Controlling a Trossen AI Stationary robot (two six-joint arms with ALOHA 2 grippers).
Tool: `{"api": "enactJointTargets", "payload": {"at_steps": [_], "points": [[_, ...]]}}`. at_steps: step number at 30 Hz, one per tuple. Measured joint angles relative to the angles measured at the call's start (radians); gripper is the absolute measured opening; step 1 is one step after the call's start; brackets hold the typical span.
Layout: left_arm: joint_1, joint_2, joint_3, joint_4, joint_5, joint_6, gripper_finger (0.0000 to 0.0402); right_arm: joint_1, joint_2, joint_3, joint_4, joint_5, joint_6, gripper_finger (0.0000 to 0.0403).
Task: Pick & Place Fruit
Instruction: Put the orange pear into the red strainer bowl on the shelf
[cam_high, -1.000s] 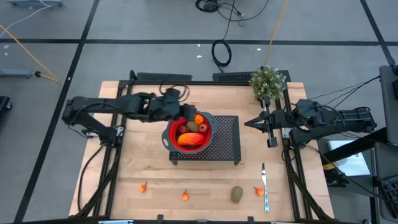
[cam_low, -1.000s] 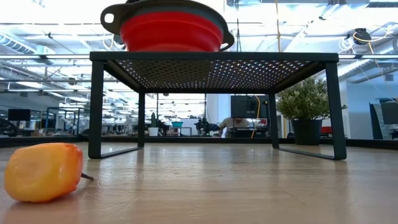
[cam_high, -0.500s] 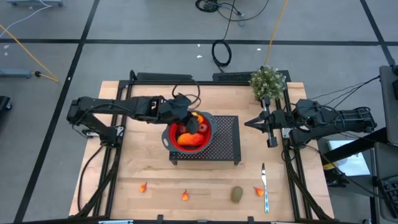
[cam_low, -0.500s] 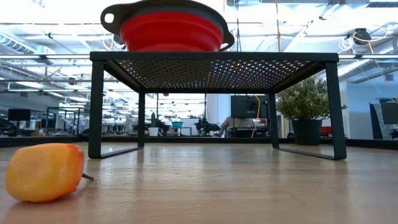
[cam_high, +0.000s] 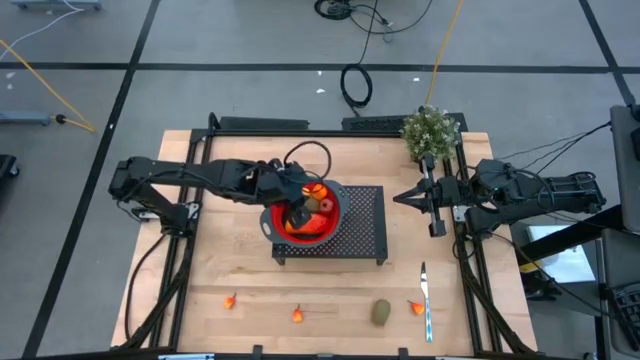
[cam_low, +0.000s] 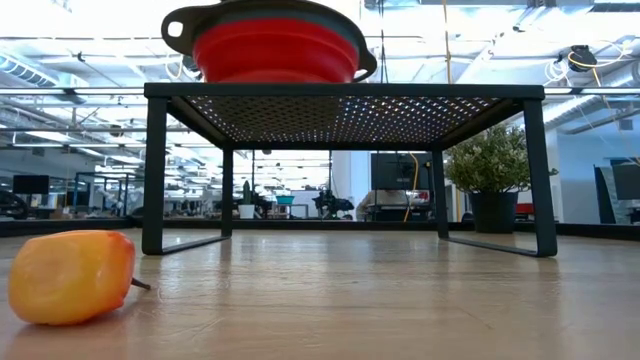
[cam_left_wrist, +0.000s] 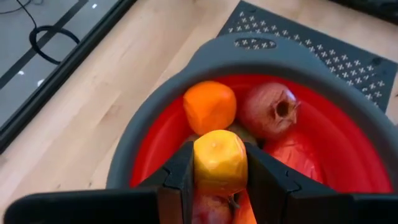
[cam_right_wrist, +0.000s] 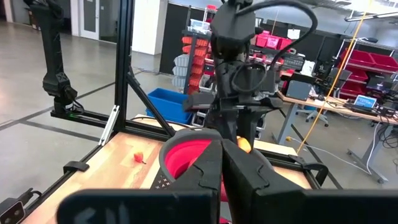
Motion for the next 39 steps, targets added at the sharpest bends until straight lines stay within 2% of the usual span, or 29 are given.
{"api": "enactJointTargets", "payload": {"at_steps": [10,29,32,39], "points": [[0.003,0.065,0.0,-0.014,0.008,0.0,0.0108,0.0,0.0,0.0,0.001,0.001,0.0,0.0004],[0.008,0.063,0.0,-0.026,0.013,-0.015,0.011,0.0,0.0,0.0,0.001,0.001,0.0,0.0004],[0.009,0.063,0.0,-0.026,0.016,-0.018,0.0124,0.0,0.0,0.0,0.001,0.001,0.0,0.0004],[0.016,0.063,0.0,-0.025,0.014,-0.036,0.0185,0.0,0.0,0.0,0.001,0.001,0.0,0.0004]]}}
